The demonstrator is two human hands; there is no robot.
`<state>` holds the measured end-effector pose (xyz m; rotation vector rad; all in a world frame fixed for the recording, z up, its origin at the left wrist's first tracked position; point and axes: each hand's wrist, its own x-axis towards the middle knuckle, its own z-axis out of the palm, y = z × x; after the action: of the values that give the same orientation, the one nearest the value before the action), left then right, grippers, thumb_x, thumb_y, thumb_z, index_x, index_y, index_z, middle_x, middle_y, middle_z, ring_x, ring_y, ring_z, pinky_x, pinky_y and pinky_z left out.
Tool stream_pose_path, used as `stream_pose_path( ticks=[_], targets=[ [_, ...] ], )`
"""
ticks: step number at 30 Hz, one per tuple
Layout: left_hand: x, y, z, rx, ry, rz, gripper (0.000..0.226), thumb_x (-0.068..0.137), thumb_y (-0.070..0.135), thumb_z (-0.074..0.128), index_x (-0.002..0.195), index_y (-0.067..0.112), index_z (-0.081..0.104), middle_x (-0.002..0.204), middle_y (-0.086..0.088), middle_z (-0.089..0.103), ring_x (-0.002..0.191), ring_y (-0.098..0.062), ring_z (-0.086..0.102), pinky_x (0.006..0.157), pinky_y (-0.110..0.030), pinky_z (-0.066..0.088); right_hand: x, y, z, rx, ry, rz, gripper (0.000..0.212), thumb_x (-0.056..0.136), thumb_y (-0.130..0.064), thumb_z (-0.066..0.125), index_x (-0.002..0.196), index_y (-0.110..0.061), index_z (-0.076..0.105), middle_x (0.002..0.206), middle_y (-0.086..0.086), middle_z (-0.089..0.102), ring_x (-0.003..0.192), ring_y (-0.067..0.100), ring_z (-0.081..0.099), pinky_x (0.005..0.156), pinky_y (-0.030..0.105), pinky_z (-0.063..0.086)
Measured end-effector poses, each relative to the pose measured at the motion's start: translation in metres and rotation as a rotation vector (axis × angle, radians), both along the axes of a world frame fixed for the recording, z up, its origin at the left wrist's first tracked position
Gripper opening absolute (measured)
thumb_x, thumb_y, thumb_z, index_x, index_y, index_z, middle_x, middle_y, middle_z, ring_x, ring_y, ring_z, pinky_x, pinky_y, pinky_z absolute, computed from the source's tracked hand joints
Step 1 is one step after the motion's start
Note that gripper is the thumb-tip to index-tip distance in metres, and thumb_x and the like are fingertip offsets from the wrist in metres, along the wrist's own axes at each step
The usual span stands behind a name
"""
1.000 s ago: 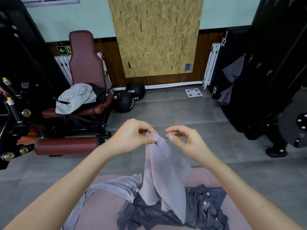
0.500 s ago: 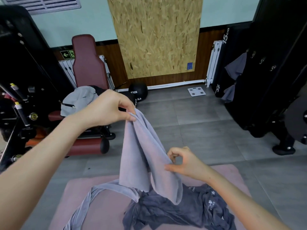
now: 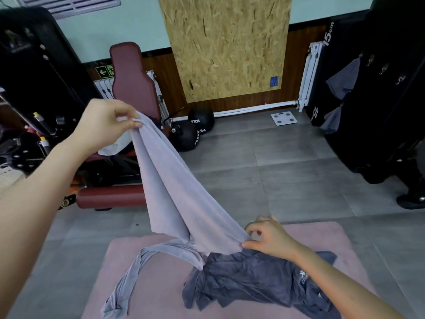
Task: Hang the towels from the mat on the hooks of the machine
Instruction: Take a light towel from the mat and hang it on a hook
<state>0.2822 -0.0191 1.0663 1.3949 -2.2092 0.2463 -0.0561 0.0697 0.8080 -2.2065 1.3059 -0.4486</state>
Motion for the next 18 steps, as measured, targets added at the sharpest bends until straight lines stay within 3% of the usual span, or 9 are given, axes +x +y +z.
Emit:
stream_pose_path(
  ticks=[1, 3, 6, 8, 11, 12, 14, 15, 18],
  targets=[
    [0.009, -0.003, -0.01, 0.008, -0.008, 0.05, 0.011, 0.075, 0.009, 0.075, 0.075, -0.001, 0.071, 0.082, -0.006, 0.071, 0.081, -0.018, 0.066, 0.082, -0.033, 0.052, -0.006, -0.002, -0.004, -0.021, 0.048, -0.003, 0.055, 0.058, -0.071, 0.041, 0.086, -0.032, 0.069, 0.068, -0.027, 0.048, 0.074, -0.01, 0.038, 0.08, 0.015, 0.023],
    [0.025, -0.007, -0.035, 0.05, -0.014, 0.151, 0.011, 0.076, 0.008, 0.075, 0.075, -0.002, 0.071, 0.081, -0.014, 0.07, 0.079, -0.03, 0.065, 0.076, -0.033, 0.05, -0.017, -0.005, -0.006, -0.061, 0.141, -0.04, 0.052, 0.059, -0.068, 0.037, 0.08, -0.031, 0.068, 0.068, -0.022, 0.056, 0.075, -0.004, 0.041, 0.075, 0.02, 0.024],
    [0.039, -0.006, -0.073, 0.136, 0.055, 0.276, 0.011, 0.076, 0.008, 0.075, 0.078, -0.003, 0.071, 0.081, -0.016, 0.071, 0.077, -0.028, 0.063, 0.068, -0.019, 0.043, -0.03, -0.006, -0.016, -0.213, 0.3, -0.065, 0.039, 0.065, -0.061, 0.043, 0.055, -0.027, 0.058, 0.054, -0.012, 0.06, 0.06, 0.008, 0.057, 0.064, 0.02, 0.028],
    [0.042, -0.002, -0.095, 0.204, 0.145, 0.321, 0.011, 0.076, 0.006, 0.075, 0.081, -0.003, 0.071, 0.082, -0.013, 0.07, 0.077, -0.022, 0.06, 0.065, -0.001, 0.036, -0.037, -0.007, -0.016, -0.218, 0.49, -0.018, 0.038, 0.067, -0.056, 0.057, 0.048, -0.023, 0.053, 0.049, -0.006, 0.058, 0.053, 0.016, 0.059, 0.059, 0.026, 0.029],
    [0.044, 0.006, -0.123, 0.296, 0.206, 0.32, 0.007, 0.075, 0.006, 0.075, 0.079, 0.001, 0.071, 0.076, -0.005, 0.067, 0.076, -0.019, 0.06, 0.063, 0.005, 0.032, -0.043, -0.011, -0.015, -0.223, 0.739, -0.151, 0.038, 0.024, -0.036, 0.085, 0.036, -0.021, 0.052, 0.04, -0.001, 0.05, 0.038, 0.019, 0.05, 0.053, 0.029, 0.026],
    [0.044, 0.008, -0.131, 0.311, 0.222, 0.296, 0.005, 0.074, 0.005, 0.075, 0.077, 0.002, 0.071, 0.073, -0.002, 0.066, 0.075, -0.019, 0.062, 0.064, 0.005, 0.033, -0.044, -0.013, -0.009, -0.215, 0.795, -0.228, 0.035, 0.024, -0.03, 0.086, 0.038, -0.021, 0.055, 0.044, -0.001, 0.052, 0.04, 0.018, 0.051, 0.056, 0.029, 0.025],
    [0.043, 0.016, -0.146, 0.334, 0.279, 0.259, 0.006, 0.073, 0.001, 0.076, 0.074, 0.005, 0.071, 0.071, 0.009, 0.063, 0.073, -0.009, 0.062, 0.068, 0.003, 0.037, -0.046, -0.015, 0.006, -0.164, 0.901, -0.311, 0.012, 0.062, -0.028, 0.073, 0.071, -0.023, 0.067, 0.077, -0.001, 0.065, 0.07, 0.018, 0.061, 0.068, 0.032, 0.028],
    [0.042, 0.02, -0.154, 0.346, 0.306, 0.249, 0.009, 0.072, 0.0, 0.076, 0.073, 0.007, 0.07, 0.073, 0.012, 0.063, 0.071, 0.001, 0.061, 0.069, 0.002, 0.039, -0.05, -0.018, 0.009, -0.151, 0.959, -0.364, 0.013, 0.077, -0.025, 0.059, 0.088, -0.025, 0.066, 0.094, -0.003, 0.064, 0.085, 0.017, 0.06, 0.074, 0.033, 0.028],
    [0.041, 0.029, -0.177, 0.38, 0.332, 0.233, 0.015, 0.071, 0.0, 0.076, 0.07, 0.012, 0.068, 0.075, 0.004, 0.066, 0.071, 0.006, 0.06, 0.071, -0.002, 0.04, -0.064, -0.025, 0.02, -0.121, 1.097, -0.308, 0.022, 0.085, -0.022, 0.048, 0.1, -0.025, 0.063, 0.104, -0.005, 0.061, 0.096, 0.017, 0.055, 0.082, 0.037, 0.022]
  ],
)
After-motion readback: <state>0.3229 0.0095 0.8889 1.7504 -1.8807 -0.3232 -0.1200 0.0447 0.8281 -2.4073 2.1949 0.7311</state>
